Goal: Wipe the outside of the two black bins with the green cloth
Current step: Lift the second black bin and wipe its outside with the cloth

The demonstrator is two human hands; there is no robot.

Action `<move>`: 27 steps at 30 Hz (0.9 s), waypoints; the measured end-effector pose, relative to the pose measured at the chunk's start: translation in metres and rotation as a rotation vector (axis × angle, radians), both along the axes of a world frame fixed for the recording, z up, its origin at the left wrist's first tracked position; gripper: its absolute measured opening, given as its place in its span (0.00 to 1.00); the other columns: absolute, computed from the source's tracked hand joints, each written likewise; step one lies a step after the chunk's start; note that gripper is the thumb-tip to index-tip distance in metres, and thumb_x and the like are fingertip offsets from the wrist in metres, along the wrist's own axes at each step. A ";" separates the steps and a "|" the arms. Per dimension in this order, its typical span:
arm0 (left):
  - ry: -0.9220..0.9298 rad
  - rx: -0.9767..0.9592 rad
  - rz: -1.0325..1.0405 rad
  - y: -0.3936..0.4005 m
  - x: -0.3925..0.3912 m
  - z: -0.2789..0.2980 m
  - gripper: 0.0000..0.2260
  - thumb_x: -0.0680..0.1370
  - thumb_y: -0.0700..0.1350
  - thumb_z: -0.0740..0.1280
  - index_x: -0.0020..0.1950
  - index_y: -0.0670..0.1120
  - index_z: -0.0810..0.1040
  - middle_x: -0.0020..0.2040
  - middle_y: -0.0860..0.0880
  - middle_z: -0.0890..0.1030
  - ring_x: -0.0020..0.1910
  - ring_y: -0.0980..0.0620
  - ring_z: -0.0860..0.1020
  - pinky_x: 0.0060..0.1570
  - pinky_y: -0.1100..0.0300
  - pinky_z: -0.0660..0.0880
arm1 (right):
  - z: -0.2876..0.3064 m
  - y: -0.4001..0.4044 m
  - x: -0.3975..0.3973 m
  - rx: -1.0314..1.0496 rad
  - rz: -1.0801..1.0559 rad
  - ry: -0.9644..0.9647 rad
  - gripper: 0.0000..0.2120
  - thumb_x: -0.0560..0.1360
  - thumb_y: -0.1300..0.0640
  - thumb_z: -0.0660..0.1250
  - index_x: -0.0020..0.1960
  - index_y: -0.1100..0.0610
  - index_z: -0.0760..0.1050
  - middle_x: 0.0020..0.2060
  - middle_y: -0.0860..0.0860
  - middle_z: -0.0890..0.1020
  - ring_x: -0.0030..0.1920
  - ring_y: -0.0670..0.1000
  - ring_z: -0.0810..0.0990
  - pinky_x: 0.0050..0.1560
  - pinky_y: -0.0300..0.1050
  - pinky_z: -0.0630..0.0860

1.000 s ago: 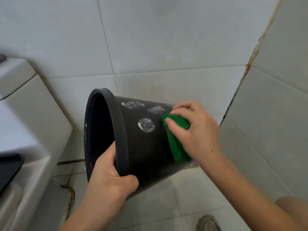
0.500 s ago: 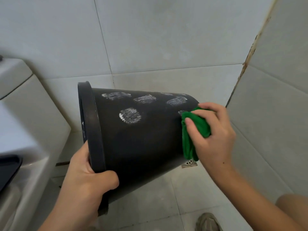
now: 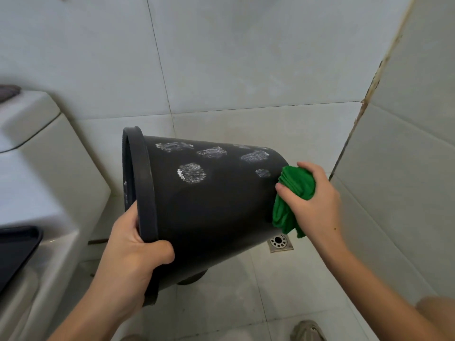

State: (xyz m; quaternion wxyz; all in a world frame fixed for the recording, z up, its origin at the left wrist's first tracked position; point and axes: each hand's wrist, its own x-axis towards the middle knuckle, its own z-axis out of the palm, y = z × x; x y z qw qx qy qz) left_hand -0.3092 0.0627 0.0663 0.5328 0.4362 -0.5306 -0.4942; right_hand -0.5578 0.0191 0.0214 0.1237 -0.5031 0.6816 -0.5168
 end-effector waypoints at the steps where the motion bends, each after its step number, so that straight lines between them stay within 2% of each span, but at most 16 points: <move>1: -0.015 -0.007 0.001 -0.003 0.003 -0.001 0.22 0.52 0.32 0.62 0.36 0.53 0.82 0.32 0.43 0.76 0.33 0.42 0.71 0.31 0.55 0.71 | 0.001 -0.003 -0.002 -0.013 0.011 -0.033 0.23 0.69 0.51 0.76 0.62 0.47 0.74 0.46 0.37 0.78 0.50 0.46 0.79 0.53 0.46 0.76; 3: -0.023 -0.034 -0.018 -0.007 0.010 -0.002 0.22 0.48 0.38 0.67 0.39 0.53 0.83 0.34 0.42 0.77 0.36 0.41 0.73 0.39 0.49 0.69 | 0.007 -0.007 -0.011 -0.043 0.060 -0.122 0.20 0.69 0.56 0.76 0.59 0.48 0.76 0.46 0.39 0.79 0.48 0.44 0.80 0.51 0.45 0.76; 5: -0.042 -0.064 -0.061 -0.009 0.018 -0.001 0.22 0.49 0.44 0.69 0.43 0.53 0.83 0.37 0.40 0.81 0.39 0.38 0.77 0.42 0.44 0.73 | 0.018 -0.011 -0.022 -0.048 0.175 -0.251 0.19 0.68 0.60 0.77 0.56 0.48 0.77 0.45 0.42 0.81 0.46 0.43 0.81 0.50 0.42 0.77; 7: -0.126 -0.085 -0.146 -0.009 0.026 0.003 0.25 0.52 0.48 0.75 0.48 0.55 0.84 0.44 0.41 0.85 0.43 0.36 0.82 0.44 0.41 0.78 | 0.028 -0.013 -0.034 -0.020 0.303 -0.388 0.19 0.65 0.57 0.76 0.54 0.47 0.78 0.43 0.44 0.83 0.44 0.44 0.82 0.46 0.40 0.77; 9: -0.245 -0.101 -0.203 -0.008 0.028 0.007 0.28 0.52 0.58 0.80 0.51 0.58 0.83 0.46 0.40 0.84 0.44 0.32 0.80 0.41 0.42 0.78 | 0.033 -0.015 -0.044 -0.004 0.337 -0.468 0.16 0.63 0.54 0.72 0.51 0.47 0.79 0.41 0.45 0.84 0.43 0.46 0.83 0.44 0.43 0.77; 10: -0.288 -0.118 -0.200 -0.008 0.027 0.008 0.27 0.53 0.62 0.79 0.51 0.60 0.83 0.46 0.42 0.85 0.42 0.34 0.81 0.40 0.44 0.78 | 0.033 -0.016 -0.046 -0.004 0.334 -0.498 0.15 0.63 0.54 0.72 0.50 0.48 0.80 0.40 0.46 0.84 0.42 0.47 0.83 0.45 0.45 0.77; 11: -0.309 -0.147 -0.170 -0.007 0.025 0.008 0.23 0.55 0.62 0.77 0.48 0.62 0.83 0.43 0.46 0.85 0.40 0.44 0.82 0.40 0.54 0.78 | 0.032 -0.017 -0.047 -0.005 0.323 -0.524 0.15 0.62 0.54 0.72 0.50 0.49 0.80 0.40 0.48 0.83 0.42 0.48 0.83 0.45 0.47 0.77; 12: -0.313 -0.191 -0.119 -0.007 0.022 0.009 0.16 0.58 0.61 0.73 0.45 0.65 0.82 0.40 0.54 0.85 0.38 0.57 0.82 0.39 0.64 0.78 | 0.030 -0.018 -0.046 -0.001 0.308 -0.546 0.15 0.62 0.54 0.72 0.49 0.50 0.80 0.40 0.49 0.83 0.43 0.50 0.83 0.46 0.49 0.78; 14: -0.339 -0.270 -0.027 -0.008 0.016 0.011 0.09 0.66 0.59 0.64 0.43 0.69 0.81 0.38 0.65 0.83 0.38 0.68 0.79 0.39 0.76 0.73 | 0.024 -0.018 -0.039 0.007 0.282 -0.568 0.14 0.61 0.54 0.72 0.47 0.49 0.80 0.39 0.50 0.83 0.42 0.52 0.83 0.46 0.50 0.78; 15: -0.352 -0.291 0.001 -0.010 0.015 0.012 0.09 0.70 0.57 0.63 0.46 0.69 0.80 0.42 0.66 0.83 0.42 0.70 0.79 0.41 0.76 0.73 | 0.021 -0.018 -0.036 0.007 0.264 -0.577 0.13 0.61 0.55 0.73 0.45 0.49 0.80 0.38 0.49 0.83 0.42 0.52 0.82 0.46 0.51 0.79; 17: -0.324 -0.320 0.005 -0.013 0.015 0.013 0.15 0.77 0.45 0.66 0.56 0.66 0.78 0.51 0.65 0.83 0.51 0.68 0.79 0.49 0.73 0.74 | 0.016 -0.018 -0.032 0.004 0.232 -0.611 0.10 0.63 0.56 0.73 0.44 0.49 0.80 0.37 0.50 0.83 0.43 0.54 0.82 0.46 0.51 0.78; 20: -0.228 -0.314 -0.089 -0.016 0.021 0.015 0.28 0.75 0.34 0.67 0.70 0.57 0.70 0.63 0.58 0.80 0.63 0.59 0.77 0.60 0.65 0.73 | 0.019 -0.015 -0.033 -0.011 0.222 -0.712 0.06 0.72 0.62 0.70 0.48 0.55 0.80 0.36 0.51 0.82 0.40 0.54 0.81 0.42 0.49 0.78; 22: -0.140 -0.278 -0.086 -0.016 0.029 0.023 0.32 0.70 0.30 0.68 0.66 0.60 0.75 0.60 0.55 0.82 0.58 0.56 0.81 0.53 0.64 0.78 | 0.023 -0.009 -0.035 -0.038 0.242 -0.747 0.07 0.74 0.64 0.67 0.51 0.57 0.80 0.37 0.51 0.82 0.38 0.52 0.82 0.39 0.45 0.79; 23: -0.128 -0.247 -0.062 -0.018 0.035 0.027 0.32 0.67 0.28 0.68 0.59 0.62 0.79 0.53 0.55 0.85 0.50 0.57 0.84 0.43 0.66 0.80 | 0.025 -0.005 -0.034 -0.050 0.259 -0.749 0.08 0.75 0.64 0.66 0.51 0.55 0.80 0.38 0.52 0.83 0.38 0.51 0.82 0.38 0.45 0.79; 25: -0.142 -0.151 -0.034 -0.021 0.045 0.036 0.27 0.66 0.27 0.66 0.48 0.59 0.84 0.40 0.54 0.86 0.34 0.57 0.83 0.28 0.71 0.76 | 0.025 0.001 -0.028 -0.064 0.292 -0.735 0.09 0.74 0.65 0.66 0.49 0.53 0.80 0.38 0.53 0.83 0.37 0.51 0.82 0.37 0.45 0.79; 27: -0.085 -0.022 -0.096 -0.025 0.050 0.040 0.14 0.66 0.39 0.73 0.49 0.51 0.85 0.41 0.50 0.86 0.34 0.54 0.84 0.28 0.69 0.76 | 0.020 0.005 -0.016 -0.068 0.298 -0.710 0.10 0.73 0.67 0.67 0.46 0.53 0.80 0.37 0.52 0.83 0.37 0.50 0.82 0.36 0.44 0.79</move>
